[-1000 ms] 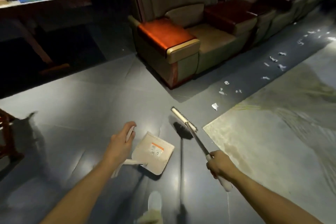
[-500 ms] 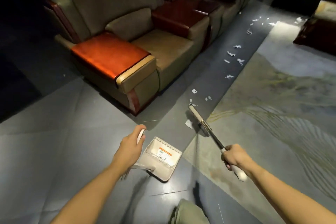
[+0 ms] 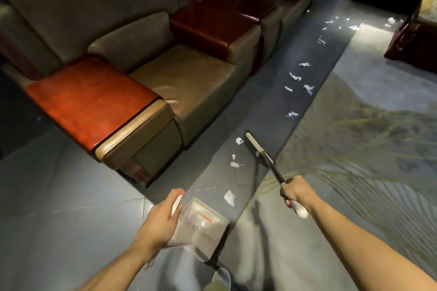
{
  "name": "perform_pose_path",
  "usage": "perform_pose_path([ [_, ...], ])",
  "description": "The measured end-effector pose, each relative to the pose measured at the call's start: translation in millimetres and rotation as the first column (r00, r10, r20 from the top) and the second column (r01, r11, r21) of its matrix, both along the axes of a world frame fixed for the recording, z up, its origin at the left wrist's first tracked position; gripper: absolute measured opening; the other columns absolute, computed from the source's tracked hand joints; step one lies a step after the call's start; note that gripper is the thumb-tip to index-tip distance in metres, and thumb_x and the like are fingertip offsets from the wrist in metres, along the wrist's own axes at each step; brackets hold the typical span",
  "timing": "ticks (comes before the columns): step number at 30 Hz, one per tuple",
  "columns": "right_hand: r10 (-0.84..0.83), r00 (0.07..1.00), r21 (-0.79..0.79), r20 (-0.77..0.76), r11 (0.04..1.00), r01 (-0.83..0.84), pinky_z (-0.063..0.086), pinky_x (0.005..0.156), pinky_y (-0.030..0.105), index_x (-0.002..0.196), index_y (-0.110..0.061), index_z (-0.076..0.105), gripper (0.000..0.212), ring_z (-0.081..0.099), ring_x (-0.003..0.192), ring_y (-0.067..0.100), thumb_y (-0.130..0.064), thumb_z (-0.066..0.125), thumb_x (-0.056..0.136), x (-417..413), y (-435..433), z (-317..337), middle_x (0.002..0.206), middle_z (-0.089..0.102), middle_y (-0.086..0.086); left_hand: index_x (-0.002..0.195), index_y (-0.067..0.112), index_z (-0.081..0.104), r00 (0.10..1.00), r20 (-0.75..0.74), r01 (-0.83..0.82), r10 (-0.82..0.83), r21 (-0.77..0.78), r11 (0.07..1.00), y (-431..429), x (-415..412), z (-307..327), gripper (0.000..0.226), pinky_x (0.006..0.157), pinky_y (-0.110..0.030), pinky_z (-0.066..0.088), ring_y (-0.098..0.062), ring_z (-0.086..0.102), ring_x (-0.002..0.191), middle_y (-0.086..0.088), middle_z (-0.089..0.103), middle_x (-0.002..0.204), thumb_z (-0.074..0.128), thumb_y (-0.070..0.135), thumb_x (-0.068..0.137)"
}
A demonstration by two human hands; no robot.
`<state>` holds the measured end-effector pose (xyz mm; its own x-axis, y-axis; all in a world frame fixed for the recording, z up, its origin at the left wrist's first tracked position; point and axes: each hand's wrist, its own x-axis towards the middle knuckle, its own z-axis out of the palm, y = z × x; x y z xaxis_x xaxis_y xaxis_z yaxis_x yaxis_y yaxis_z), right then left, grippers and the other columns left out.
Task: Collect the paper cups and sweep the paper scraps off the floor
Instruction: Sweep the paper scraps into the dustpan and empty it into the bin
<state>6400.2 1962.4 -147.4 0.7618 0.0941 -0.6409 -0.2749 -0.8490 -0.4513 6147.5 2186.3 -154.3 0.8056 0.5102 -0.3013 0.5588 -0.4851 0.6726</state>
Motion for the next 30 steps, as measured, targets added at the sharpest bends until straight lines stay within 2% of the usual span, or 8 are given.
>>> perform_pose_path([
  [7,0.093,0.994,-0.089,-0.063,0.991,-0.099,0.044,0.055,0.032,0.056,0.0,0.052,0.021,0.055,0.055,0.029,0.011,0.051,0.073,84.8,37.5,-20.9,0.063,0.057,0.019,0.094,0.058,0.04,0.997,0.022,-0.074,0.075,-0.017,0.997,19.7,64.1,-13.6,0.022,0.055,-0.026,0.044,-0.011,0.048,0.052,0.001,0.052,0.061,0.04,0.037,0.097],
  [11,0.234,0.962,-0.147,-0.14,0.956,-0.254,0.041,0.059,0.029,0.067,0.0,0.057,0.014,0.055,0.064,0.026,0.011,0.052,0.075,102.7,52.8,-21.6,0.073,0.058,0.018,0.094,0.056,0.041,0.998,0.028,-0.051,0.052,-0.042,0.998,24.3,92.5,-18.3,0.025,0.039,-0.02,0.037,-0.009,0.042,0.043,0.007,0.05,0.051,0.042,0.031,0.096],
  [16,0.376,0.903,-0.216,-0.209,0.882,-0.418,0.045,0.061,0.027,0.077,-0.006,0.062,0.013,0.056,0.065,0.024,0.003,0.052,0.079,81.8,69.4,-5.8,0.075,0.062,0.011,0.092,0.056,0.039,0.998,0.054,-0.04,0.042,-0.031,0.999,34.9,116.0,-13.2,0.023,0.059,-0.027,0.044,-0.008,0.046,0.055,0.016,0.052,0.059,0.04,0.033,0.097],
  [19,0.436,0.859,-0.156,-0.27,0.86,-0.485,0.045,0.051,0.017,0.076,-0.01,0.057,0.01,0.056,0.05,0.014,-0.002,0.055,0.082,49.8,61.8,6.2,0.074,0.065,0.008,0.097,0.052,0.037,0.997,0.082,0.0,0.0,-0.001,1.0,34.9,125.0,-10.5,0.011,0.06,-0.027,0.04,-0.009,0.053,0.066,0.01,0.057,0.074,0.039,0.041,0.097],
  [21,0.423,0.85,-0.055,-0.314,0.886,-0.461,0.04,0.037,0.011,0.081,-0.013,0.053,0.007,0.049,0.032,0.001,-0.008,0.056,0.085,28.6,49.5,17.2,0.065,0.057,0.001,0.1,0.044,0.036,0.997,0.067,0.029,-0.031,0.026,0.999,35.2,128.9,-8.5,0.012,0.066,-0.028,0.037,-0.013,0.054,0.072,0.007,0.058,0.084,0.038,0.033,0.098],
  [24,0.392,0.815,-0.015,-0.426,0.898,-0.44,0.037,0.033,0.011,0.071,-0.016,0.05,0.018,0.047,0.032,0.001,-0.009,0.055,0.087,1.7,37.9,44.5,0.057,0.052,-0.003,0.099,0.037,0.036,0.996,0.062,0.054,-0.057,0.048,0.997,37.8,130.7,-3.5,0.01,0.064,-0.041,0.042,-0.022,0.053,0.069,0.001,0.056,0.076,0.033,0.027,0.099],
  [27,0.198,0.801,0.045,-0.565,0.977,-0.209,0.028,0.035,0.015,0.068,-0.008,0.048,0.022,0.039,0.036,0.01,0.009,0.049,0.081,-17.1,34.9,73.7,0.046,0.039,0.002,0.101,0.036,0.036,0.997,0.041,0.063,-0.064,0.033,0.997,43.0,128.5,-1.9,0.011,0.059,-0.037,0.041,-0.02,0.053,0.067,0.002,0.051,0.073,0.027,0.03,0.097],
  [30,0.111,0.809,0.082,-0.577,0.994,-0.078,0.027,0.032,0.013,0.069,-0.002,0.05,0.022,0.037,0.031,0.011,0.013,0.047,0.083,-26.9,29.9,97.0,0.043,0.039,0.002,0.105,0.038,0.034,0.998,0.004,0.069,-0.069,0.009,0.998,48.2,121.7,-3.5,0.014,0.059,-0.031,0.042,-0.017,0.056,0.071,0.006,0.05,0.078,0.024,0.032,0.097],
])
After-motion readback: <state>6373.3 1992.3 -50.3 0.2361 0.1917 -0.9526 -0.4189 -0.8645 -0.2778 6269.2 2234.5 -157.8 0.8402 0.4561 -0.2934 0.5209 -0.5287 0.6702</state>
